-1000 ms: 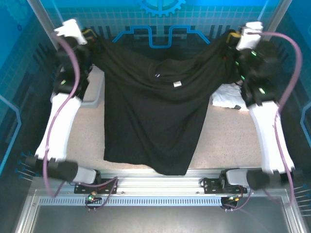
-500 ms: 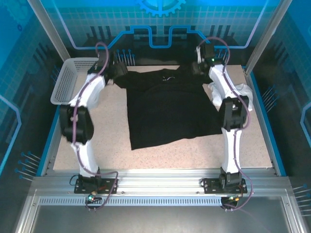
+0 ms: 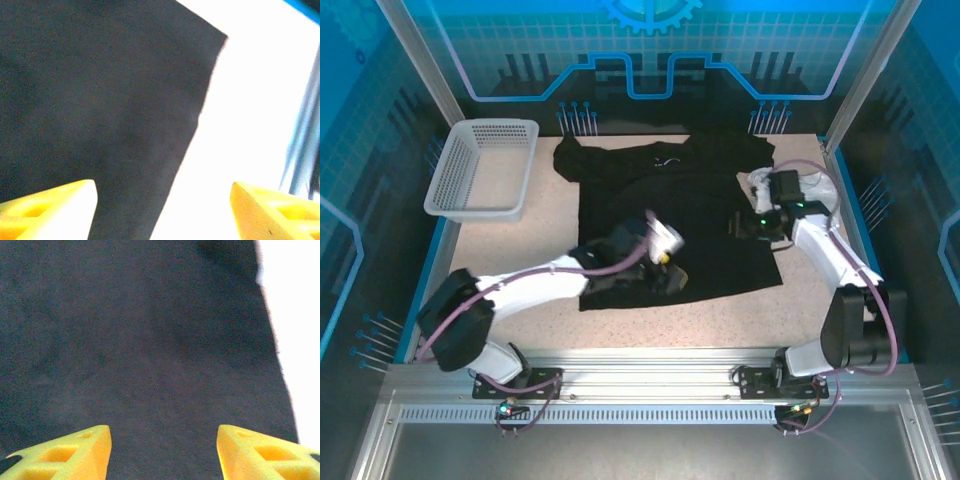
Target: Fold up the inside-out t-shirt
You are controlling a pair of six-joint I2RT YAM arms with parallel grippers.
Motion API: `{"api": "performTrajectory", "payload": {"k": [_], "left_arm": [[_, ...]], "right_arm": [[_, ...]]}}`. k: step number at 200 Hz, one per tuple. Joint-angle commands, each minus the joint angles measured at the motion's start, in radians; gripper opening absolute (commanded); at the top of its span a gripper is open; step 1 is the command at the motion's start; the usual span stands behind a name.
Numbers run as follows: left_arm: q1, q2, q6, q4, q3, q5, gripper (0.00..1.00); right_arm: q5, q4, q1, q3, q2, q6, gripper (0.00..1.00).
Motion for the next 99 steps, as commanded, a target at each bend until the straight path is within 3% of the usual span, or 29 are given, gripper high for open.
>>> {"api": "performTrajectory", "payload": {"k": [1, 30, 74, 99], "left_arm": [[-0.049, 0.136, 0.282, -0.079, 0.082, -0.016, 0.67], [-0.065, 0.28, 0.336, -0.159, 0.177, 0.001, 0.56], [-0.065, 0.393, 0.382, -0.176, 0.226, -0.036, 0.51], [-0.063, 0.42, 0.38, -0.177, 0.231, -0.035, 0.29]], "right_arm": [[-0.106, 0.069, -0.044, -0.037, -0.106, 0.049, 0.59], [-0.099, 0.056, -0.051, -0.072, -0.135, 0.041, 0.59], [-0.101, 0.063, -0.057, -0.089, -0.155, 0.043, 0.59], [-0.106, 0.062, -0.057, -0.09, -0.153, 0.043, 0.59]]}}
